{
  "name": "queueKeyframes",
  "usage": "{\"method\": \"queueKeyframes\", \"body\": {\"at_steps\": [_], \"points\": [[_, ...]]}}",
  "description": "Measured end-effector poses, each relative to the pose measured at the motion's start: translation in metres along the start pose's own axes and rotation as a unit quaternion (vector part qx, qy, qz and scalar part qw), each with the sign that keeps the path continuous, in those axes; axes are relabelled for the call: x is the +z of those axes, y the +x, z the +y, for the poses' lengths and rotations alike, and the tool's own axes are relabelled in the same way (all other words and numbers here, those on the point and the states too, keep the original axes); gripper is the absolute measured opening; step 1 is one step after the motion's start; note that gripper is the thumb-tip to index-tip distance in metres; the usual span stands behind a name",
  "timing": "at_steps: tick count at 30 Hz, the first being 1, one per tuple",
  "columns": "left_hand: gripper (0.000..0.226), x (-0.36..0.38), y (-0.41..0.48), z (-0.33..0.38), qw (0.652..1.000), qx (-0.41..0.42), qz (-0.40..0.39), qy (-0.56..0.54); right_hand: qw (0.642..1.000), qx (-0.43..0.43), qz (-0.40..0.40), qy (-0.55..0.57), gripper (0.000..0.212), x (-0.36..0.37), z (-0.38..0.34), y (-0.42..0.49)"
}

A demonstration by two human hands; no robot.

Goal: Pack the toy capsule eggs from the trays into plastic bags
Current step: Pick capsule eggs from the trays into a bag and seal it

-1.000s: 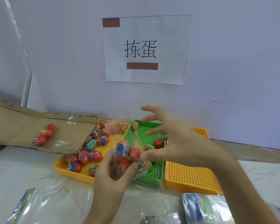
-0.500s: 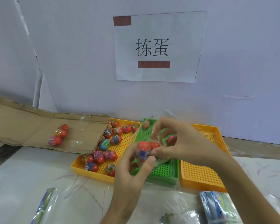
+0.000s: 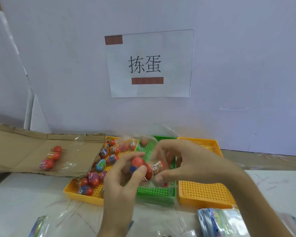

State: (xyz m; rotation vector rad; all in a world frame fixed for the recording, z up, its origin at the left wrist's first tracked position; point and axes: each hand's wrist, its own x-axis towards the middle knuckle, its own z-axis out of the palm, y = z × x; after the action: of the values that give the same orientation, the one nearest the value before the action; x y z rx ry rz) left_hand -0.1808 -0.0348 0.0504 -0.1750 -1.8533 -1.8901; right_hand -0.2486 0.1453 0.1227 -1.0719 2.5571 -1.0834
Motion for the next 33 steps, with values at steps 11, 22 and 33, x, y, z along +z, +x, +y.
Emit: {"method": "queueKeyframes", "body": {"at_steps": [11, 22, 33], "points": [[0.005, 0.063, 0.055, 0.068, 0.996, 0.072, -0.006, -0.048, 0.957, -0.072, 0.237, 0.154, 0.031, -0.037, -0.016, -0.024], [0.021, 0.104, 0.065, 0.074, 0.991, 0.02, 0.001, -0.131, 0.935, -0.006, 0.303, 0.184, 0.029, -0.065, -0.002, -0.041], [0.02, 0.107, 0.056, 0.073, 0.985, 0.02, 0.07, -0.159, 0.893, -0.018, 0.391, 0.221, 0.012, -0.063, -0.013, -0.037]]}}
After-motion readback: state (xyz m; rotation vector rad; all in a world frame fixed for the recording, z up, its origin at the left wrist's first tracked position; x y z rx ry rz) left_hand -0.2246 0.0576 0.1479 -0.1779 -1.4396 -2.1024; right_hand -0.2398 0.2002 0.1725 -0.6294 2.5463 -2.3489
